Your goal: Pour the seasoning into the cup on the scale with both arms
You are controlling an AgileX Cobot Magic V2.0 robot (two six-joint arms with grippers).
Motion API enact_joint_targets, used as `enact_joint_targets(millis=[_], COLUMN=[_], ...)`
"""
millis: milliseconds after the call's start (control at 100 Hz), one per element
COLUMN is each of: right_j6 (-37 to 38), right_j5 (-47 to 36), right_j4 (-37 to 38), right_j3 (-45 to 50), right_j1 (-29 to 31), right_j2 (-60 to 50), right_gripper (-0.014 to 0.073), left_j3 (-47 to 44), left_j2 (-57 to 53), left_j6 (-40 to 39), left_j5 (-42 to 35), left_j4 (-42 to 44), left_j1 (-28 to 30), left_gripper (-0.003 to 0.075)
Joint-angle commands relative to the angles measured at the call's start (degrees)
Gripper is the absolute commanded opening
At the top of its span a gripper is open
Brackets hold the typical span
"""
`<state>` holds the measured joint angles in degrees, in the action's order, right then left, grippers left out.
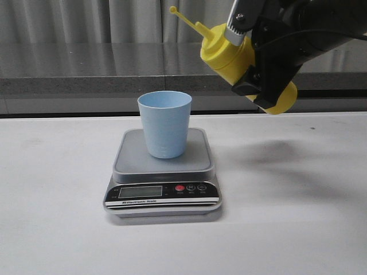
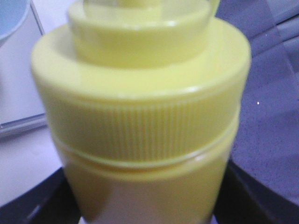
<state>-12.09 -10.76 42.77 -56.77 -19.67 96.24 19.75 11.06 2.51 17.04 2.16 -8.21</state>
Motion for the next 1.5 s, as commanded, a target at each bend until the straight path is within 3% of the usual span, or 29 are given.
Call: enact_joint_targets(millis=[0,540,1020,1490], right_j6=[-0.5,-0.5,-0.5,-0.5], right_j5=[-1.4,13.3,22.8,25.7], right_j4=[2.9,21.8,40.8,47.3], right_j3=[-2.9,-12.0,-13.6,-13.6], right_j1=[-0.5,-5.2,-9.2,-10.3], right_j2=[-2.5,1.4,2.8,2.8], right_gripper=[0.0293,0.0293,0.0293,0.0293], left_j3=[1.4,1.4,1.4,1.4], left_j2=[0.7,0.7,0.7,0.7], left_j6=[-0.2,-0.2,-0.2,-0.2], left_j5=[-4.6,-4.6,-4.6,-4.6], left_j4=[0.0,0.0,0.0,0.0], left_j1=[0.1,0.1,0.1,0.1], left_gripper=[-0.0018,-0.0018,-0.0018,-0.0018])
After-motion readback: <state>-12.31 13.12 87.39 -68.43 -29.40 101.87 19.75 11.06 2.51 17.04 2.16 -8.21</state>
